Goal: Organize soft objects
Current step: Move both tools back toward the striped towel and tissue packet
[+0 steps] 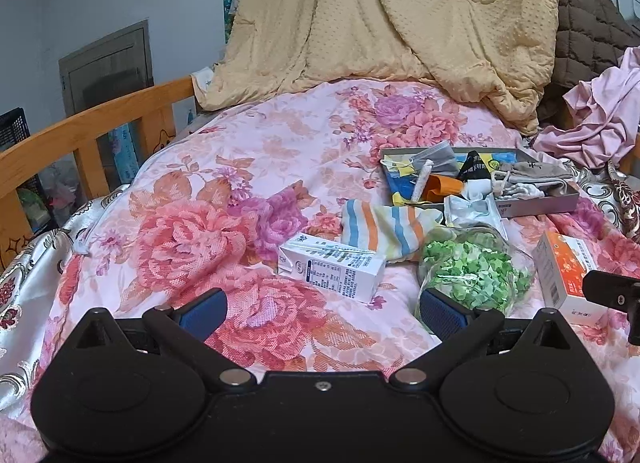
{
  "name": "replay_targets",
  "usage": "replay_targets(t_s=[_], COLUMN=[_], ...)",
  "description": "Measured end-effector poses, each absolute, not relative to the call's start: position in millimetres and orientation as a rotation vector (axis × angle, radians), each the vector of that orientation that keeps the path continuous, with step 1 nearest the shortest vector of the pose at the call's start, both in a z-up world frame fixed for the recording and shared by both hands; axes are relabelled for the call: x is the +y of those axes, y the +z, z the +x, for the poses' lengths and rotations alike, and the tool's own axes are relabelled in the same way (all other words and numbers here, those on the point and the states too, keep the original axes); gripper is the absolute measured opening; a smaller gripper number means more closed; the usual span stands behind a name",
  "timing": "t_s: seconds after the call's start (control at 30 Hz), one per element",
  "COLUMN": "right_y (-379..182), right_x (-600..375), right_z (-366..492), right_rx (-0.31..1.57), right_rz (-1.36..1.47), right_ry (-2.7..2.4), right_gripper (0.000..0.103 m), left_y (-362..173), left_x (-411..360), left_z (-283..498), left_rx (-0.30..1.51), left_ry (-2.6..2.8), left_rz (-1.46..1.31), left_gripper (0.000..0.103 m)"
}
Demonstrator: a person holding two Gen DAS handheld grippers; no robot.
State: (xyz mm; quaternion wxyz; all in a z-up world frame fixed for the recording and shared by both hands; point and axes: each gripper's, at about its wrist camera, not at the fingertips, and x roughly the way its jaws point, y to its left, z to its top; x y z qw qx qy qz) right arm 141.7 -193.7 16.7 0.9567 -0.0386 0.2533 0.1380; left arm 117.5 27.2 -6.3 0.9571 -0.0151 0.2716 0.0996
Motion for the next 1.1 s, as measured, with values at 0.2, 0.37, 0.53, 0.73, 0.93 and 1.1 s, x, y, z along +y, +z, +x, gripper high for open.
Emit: replay_targets(t_s=[0.2,0.37,0.53,0.73,0.93,1.1], right_y=[16,17,21,25,24,22], right_x=[-194,-191,-188,-183,-179,-181], right_z=[143,146,150,163,183,200], right_rx=[0.51,0.51,0.49,0.474,0.465,0.474], right_rz=[-0.072,-0.06,-0.054,-0.062,-0.103,-0.104], right_ry=[0.287,0.297,0.306,0.322,0.32,0.318], right_gripper=[0.103,0.103,0.103,0.103,0.103,0.103], left_y=[0,-1,1,1,1,-3], left_x=[26,24,28,33,34,38], left_z=[118,123,130,148,173,195], left_rx=[0.541,0.548,0.552,0.567,0.563,0.571], left_ry=[0.19,0.18,0.174,0.168,0.141,0.137], left_rz=[-0.062,-0.06,-0.103,-0.111,-0.069,-0.033], left_gripper=[0.102,0.102,0.102,0.102,0.102,0.102])
